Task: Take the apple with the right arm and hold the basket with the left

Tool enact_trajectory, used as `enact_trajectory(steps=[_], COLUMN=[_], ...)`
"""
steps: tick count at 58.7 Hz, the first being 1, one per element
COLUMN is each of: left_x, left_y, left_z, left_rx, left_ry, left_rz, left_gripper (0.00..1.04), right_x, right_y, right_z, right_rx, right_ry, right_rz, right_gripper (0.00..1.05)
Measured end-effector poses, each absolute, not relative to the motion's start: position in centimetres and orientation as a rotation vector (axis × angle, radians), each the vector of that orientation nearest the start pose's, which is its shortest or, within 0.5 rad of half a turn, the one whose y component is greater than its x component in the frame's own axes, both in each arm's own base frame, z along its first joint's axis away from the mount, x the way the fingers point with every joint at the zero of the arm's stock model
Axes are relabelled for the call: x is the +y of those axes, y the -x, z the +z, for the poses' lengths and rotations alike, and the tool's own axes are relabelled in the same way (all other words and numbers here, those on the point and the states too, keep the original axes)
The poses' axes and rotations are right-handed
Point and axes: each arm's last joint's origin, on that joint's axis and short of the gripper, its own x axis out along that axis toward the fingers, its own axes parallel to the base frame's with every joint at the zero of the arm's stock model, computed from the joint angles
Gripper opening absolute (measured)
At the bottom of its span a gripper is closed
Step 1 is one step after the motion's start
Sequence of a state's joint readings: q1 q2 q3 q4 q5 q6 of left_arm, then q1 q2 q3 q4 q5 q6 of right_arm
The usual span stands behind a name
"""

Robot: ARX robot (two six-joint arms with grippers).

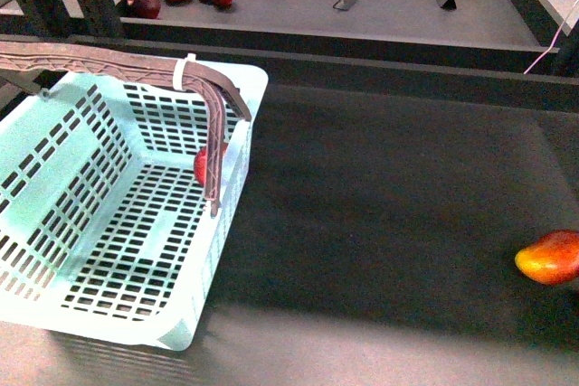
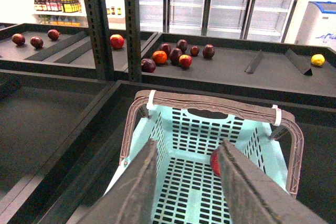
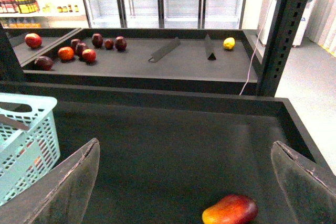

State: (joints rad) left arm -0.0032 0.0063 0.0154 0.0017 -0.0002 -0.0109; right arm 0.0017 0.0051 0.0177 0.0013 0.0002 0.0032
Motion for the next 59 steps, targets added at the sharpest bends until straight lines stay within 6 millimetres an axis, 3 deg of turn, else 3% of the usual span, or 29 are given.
enact_trajectory(steps=[16, 59], left_x=[-0.03, -0.03], left_y=[-9.71, -9.71], left_z=[16.85, 16.84], left_rx=[-0.011, -0.010], left_ry=[0.010, 0.009], left_rz=[-0.003, -0.003], left_gripper=[0.99, 0.97], right_x=[0.02, 0.02], right_y=[-9.69, -9.69], right_z=[16.93, 16.93], right_rx=[-0.014, -0.014], right_ry=[-0.004, -0.004], right_rz=[0.002, 0.002], right_gripper=[0.96, 0.96])
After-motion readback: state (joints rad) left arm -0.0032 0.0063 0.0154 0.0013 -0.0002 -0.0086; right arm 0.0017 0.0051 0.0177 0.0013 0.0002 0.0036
